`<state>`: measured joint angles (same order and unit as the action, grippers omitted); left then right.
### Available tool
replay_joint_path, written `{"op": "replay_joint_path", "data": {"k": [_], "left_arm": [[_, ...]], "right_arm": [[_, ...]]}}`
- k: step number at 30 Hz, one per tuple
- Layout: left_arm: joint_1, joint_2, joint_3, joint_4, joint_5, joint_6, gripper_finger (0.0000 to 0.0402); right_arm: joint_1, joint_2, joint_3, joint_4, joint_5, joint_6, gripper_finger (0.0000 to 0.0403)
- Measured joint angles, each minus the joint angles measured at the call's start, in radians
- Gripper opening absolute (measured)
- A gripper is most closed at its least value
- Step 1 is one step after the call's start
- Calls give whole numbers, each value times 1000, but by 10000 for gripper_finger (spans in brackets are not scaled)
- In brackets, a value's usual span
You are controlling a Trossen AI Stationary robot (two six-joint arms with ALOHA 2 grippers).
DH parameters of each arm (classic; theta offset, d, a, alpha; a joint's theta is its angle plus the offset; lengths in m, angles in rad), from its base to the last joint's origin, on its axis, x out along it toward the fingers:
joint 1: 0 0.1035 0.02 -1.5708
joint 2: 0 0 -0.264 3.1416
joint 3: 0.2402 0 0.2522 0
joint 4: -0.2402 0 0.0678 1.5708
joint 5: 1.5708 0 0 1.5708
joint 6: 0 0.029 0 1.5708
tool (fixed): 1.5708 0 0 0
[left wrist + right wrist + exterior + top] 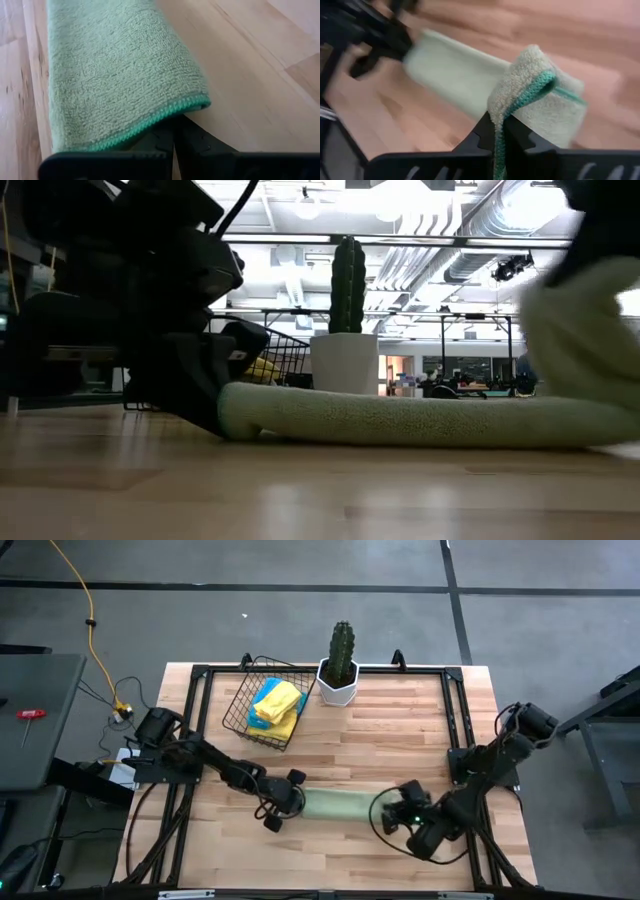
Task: Fold microfiber towels
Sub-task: Fold the green microfiber towel on the table
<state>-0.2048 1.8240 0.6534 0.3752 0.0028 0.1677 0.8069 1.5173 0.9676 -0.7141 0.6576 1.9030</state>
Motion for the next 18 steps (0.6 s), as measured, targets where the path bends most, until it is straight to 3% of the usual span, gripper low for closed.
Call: {"op": "replay_joint_path", "data": {"k": [4,11,18], "left_arm": [[0,0,0,-1,10,-5,0],[-1,0,0,-6,-11,-8,0],[-1,0,0,-8,-23,-8,0]], "right_arm": [[-66,12,0,145,79,-145,0],[-179,113,0,462,66,-420,0],[-262,235,0,702,95,-564,0]]}}
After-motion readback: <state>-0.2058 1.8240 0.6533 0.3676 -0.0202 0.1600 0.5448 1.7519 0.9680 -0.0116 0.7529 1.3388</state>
